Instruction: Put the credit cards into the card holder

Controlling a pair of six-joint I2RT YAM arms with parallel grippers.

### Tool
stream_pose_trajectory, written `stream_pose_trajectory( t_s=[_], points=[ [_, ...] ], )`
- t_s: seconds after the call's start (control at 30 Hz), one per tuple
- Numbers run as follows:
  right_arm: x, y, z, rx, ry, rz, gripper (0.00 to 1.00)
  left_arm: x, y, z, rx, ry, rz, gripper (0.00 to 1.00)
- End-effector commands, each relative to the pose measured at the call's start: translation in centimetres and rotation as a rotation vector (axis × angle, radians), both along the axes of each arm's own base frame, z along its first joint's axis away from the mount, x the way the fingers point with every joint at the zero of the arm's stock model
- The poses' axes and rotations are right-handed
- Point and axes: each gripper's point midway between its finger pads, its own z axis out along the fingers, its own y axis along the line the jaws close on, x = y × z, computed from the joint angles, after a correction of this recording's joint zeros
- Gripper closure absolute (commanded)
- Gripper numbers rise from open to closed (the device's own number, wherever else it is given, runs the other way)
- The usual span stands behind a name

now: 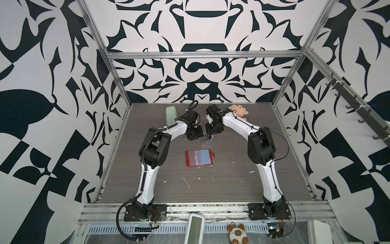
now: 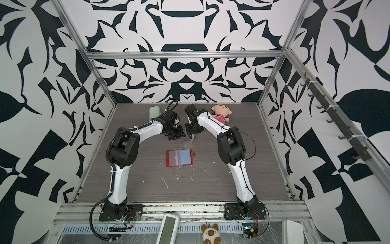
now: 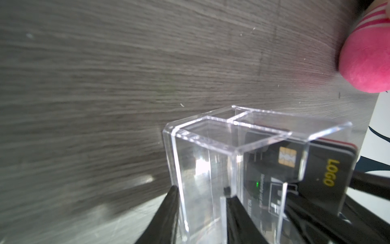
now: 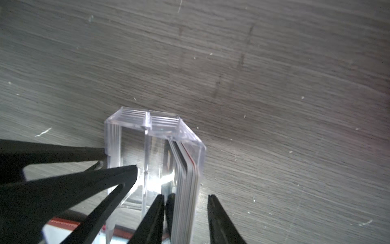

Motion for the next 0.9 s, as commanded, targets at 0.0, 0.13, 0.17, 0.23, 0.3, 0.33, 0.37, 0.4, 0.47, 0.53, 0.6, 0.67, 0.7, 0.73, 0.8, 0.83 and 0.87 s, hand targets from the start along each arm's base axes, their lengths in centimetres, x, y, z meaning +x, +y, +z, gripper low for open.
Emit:
stream_pose_trajectory(
  t_s=[0.0, 0.13, 0.17, 0.23, 0.3, 0.33, 0.37, 0.4, 0.47, 0.53, 0.6, 0.67, 0.7, 0.73, 0.8, 0.83, 0.87],
  points=[
    [0.7, 0.4, 1.8, 0.02, -0.044, -0.013, 0.62, -1.2, 1.6, -3.4, 0.082, 0.085, 0.01, 0.63],
    [0.8, 0.0, 1.8, -0.001, -0.05, -0.026, 0.64, -1.3, 1.6, -3.6, 0.086, 0.087, 0.01, 0.63],
    [0.8, -0.2, 1.8, -0.007, -0.053, -0.031, 0.65, -1.3, 1.7, -3.6, 0.088, 0.088, 0.011, 0.63],
    [0.9, -0.5, 2.0, -0.02, -0.059, -0.037, 0.65, -1.3, 1.7, -3.6, 0.088, 0.088, 0.011, 0.63],
    [0.9, -0.7, 2.1, -0.028, -0.062, -0.04, 0.65, -1.3, 1.7, -3.6, 0.091, 0.088, 0.012, 0.63],
    [0.9, -0.7, 2.2, -0.031, -0.063, -0.042, 0.66, -1.3, 1.8, -3.7, 0.093, 0.088, 0.013, 0.63],
    [0.9, -0.8, 2.4, -0.036, -0.069, -0.044, 0.66, -1.2, 1.8, -3.7, 0.093, 0.088, 0.015, 0.63],
    [0.9, -1.0, 2.5, -0.038, -0.072, -0.046, 0.67, -1.3, 1.8, -3.7, 0.093, 0.088, 0.015, 0.63],
    [0.9, -1.1, 2.8, -0.043, -0.077, -0.047, 0.67, -1.3, 1.8, -3.7, 0.094, 0.089, 0.015, 0.63],
    [0.9, -1.2, 3.0, -0.047, -0.082, -0.051, 0.68, -1.3, 1.8, -3.8, 0.094, 0.09, 0.016, 0.63],
    [1.0, -1.2, 3.3, -0.046, -0.088, -0.051, 0.69, -1.3, 1.9, -3.8, 0.098, 0.091, 0.018, 0.63],
    [0.9, -1.2, 3.5, -0.044, -0.09, -0.051, 0.7, -1.3, 1.9, -3.8, 0.099, 0.091, 0.018, 0.63],
    [0.9, -1.2, 3.6, -0.044, -0.09, -0.05, 0.7, -1.3, 1.9, -3.9, 0.099, 0.091, 0.017, 0.63],
    [0.9, -1.3, 3.7, -0.047, -0.091, -0.052, 0.7, -1.3, 1.9, -3.9, 0.102, 0.092, 0.018, 0.63],
    [0.9, -1.3, 3.9, -0.047, -0.094, -0.05, 0.7, -1.3, 2.0, -4.0, 0.104, 0.094, 0.02, 0.63],
    [0.9, -1.3, 4.0, -0.047, -0.097, -0.051, 0.7, -1.4, 2.0, -4.0, 0.104, 0.095, 0.02, 0.63],
    [0.9, -1.4, 4.2, -0.048, -0.099, -0.051, 0.7, -1.3, 2.0, -4.0, 0.104, 0.095, 0.021, 0.63]
  ],
)
